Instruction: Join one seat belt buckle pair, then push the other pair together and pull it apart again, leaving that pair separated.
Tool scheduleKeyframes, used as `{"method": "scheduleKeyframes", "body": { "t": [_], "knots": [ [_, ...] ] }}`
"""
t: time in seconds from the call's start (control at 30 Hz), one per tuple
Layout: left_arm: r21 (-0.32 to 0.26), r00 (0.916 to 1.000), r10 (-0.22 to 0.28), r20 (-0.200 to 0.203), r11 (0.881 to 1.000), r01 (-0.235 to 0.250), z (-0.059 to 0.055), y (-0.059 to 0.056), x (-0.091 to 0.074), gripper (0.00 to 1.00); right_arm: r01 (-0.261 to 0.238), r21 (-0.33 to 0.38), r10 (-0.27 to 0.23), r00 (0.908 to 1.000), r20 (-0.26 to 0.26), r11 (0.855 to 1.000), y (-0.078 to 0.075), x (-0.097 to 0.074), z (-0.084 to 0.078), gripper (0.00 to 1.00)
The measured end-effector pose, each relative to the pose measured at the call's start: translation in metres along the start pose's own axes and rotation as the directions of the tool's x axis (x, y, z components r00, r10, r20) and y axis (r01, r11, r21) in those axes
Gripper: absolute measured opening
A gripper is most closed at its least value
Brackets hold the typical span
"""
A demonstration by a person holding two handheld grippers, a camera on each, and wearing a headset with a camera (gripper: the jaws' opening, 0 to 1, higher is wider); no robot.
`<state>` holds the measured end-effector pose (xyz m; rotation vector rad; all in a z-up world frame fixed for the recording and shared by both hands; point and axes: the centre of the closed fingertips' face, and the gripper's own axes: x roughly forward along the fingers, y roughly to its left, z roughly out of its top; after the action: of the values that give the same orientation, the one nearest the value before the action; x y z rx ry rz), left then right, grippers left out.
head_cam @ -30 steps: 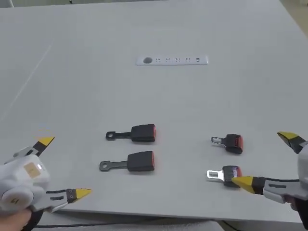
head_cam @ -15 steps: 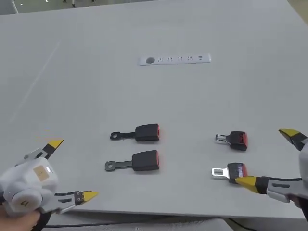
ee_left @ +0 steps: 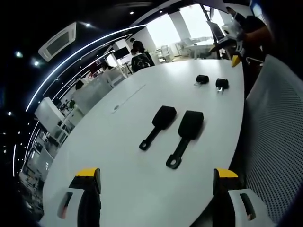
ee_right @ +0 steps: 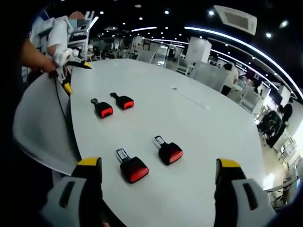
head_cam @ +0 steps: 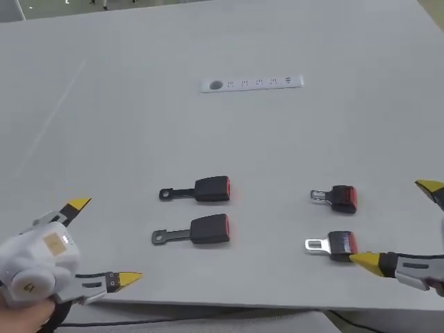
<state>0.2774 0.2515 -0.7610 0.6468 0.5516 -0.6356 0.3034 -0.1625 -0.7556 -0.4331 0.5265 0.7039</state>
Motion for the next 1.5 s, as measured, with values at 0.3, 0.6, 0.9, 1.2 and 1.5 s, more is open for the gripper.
{"method": "scheduleKeyframes", "body": {
  "t": [0.3, 0.6, 0.9, 1.2, 1.5],
  "knots": [
    [-0.021, 0.9997, -0.023, -0.004, 1.000, 0.023, 0.003, 0.002, -0.003, 1.00, -0.029, -0.024, 0.028, 0.9988, -0.039, 0.999, 0.005, -0.004, 0.000, 0.90],
    [0.004, 0.9940, -0.109, -0.006, 0.994, 0.109, 0.030, -0.007, 0.009, 0.99, -0.031, -0.049, 0.029, 0.9987, -0.042, 0.998, 0.002, -0.009, 0.011, 0.84],
    [0.050, 0.9776, -0.205, -0.049, 0.977, 0.207, 0.040, -0.025, 0.035, 0.90, -0.057, -0.068, 0.053, 0.9969, -0.059, 0.996, 0.002, -0.007, 0.010, 0.76],
    [0.051, 0.9554, -0.276, -0.106, 0.958, 0.282, 0.050, -0.038, 0.066, 0.79, -0.189, -0.134, 0.172, 0.9767, -0.128, 0.973, 0.019, 0.005, -0.002, 0.67],
    [0.064, 0.8999, -0.407, -0.156, 0.905, 0.421, 0.047, -0.068, 0.093, 0.70, -0.320, -0.144, 0.297, 0.9418, -0.157, 0.937, 0.040, 0.019, -0.009, 0.53]
  ]
}}
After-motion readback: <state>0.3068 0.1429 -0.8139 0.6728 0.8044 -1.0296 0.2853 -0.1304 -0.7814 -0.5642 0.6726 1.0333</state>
